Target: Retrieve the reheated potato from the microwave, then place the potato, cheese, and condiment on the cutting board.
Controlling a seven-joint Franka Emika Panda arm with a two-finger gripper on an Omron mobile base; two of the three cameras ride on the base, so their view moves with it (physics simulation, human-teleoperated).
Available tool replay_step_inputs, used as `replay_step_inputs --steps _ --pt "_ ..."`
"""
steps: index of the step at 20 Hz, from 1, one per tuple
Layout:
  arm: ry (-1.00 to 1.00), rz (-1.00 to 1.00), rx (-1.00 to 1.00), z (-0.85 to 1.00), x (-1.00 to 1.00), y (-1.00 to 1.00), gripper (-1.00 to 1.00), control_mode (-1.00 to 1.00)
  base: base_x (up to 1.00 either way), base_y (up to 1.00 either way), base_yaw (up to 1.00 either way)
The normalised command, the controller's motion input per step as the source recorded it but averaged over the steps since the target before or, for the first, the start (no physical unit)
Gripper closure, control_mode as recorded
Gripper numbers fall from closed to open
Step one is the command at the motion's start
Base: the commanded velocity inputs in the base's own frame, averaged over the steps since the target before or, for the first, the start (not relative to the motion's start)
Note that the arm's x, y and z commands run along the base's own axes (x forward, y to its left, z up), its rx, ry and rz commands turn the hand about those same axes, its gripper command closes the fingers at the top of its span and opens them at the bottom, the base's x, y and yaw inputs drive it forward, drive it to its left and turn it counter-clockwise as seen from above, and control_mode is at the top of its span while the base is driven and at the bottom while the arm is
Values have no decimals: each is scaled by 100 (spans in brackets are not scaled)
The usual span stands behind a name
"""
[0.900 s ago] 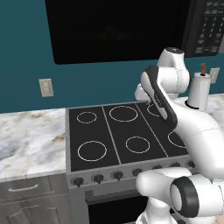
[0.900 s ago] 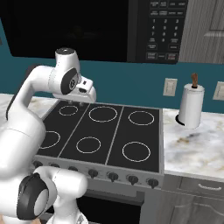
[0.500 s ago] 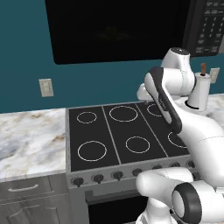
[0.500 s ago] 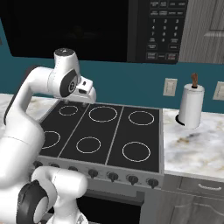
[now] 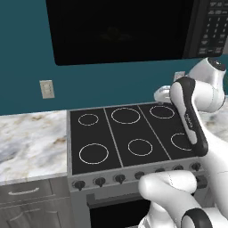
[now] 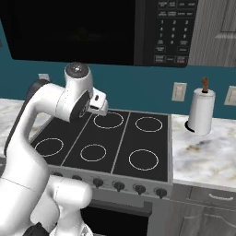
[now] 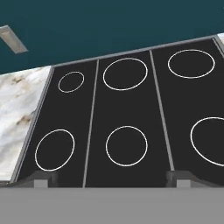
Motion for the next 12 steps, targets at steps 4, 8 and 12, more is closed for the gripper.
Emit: replay_step_inputs --steps 4,8,12 --pt "-19 0 1 32 -24 -38 -100 -100 0 0 0" --pt "-11 0 0 35 -18 -40 -100 -100 0 0 0" --pt "-3 0 0 39 -10 -33 -100 -100 0 0 0"
